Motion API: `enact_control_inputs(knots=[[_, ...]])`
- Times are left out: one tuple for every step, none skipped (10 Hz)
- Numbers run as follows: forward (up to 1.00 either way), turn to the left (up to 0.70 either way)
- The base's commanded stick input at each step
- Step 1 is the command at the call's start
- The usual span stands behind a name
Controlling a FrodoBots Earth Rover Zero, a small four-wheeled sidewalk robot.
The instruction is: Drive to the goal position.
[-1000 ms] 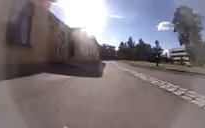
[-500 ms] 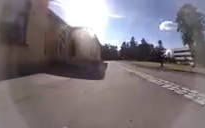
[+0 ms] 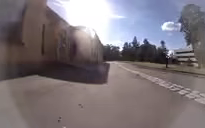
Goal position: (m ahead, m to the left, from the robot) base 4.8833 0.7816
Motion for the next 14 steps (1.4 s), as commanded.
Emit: enact_control_inputs(knots=[[1.00,0.00],[1.00,0.00],[1.00,0.00],[1.00,0.00],[1.00,0.00],[1.00,0.00],[1.00,0.00],[1.00,0.00],[1.00,0.00],[1.00,0.00],[1.00,0.00],[1.00,0.00],[1.00,0.00],[1.00,-0.14]])
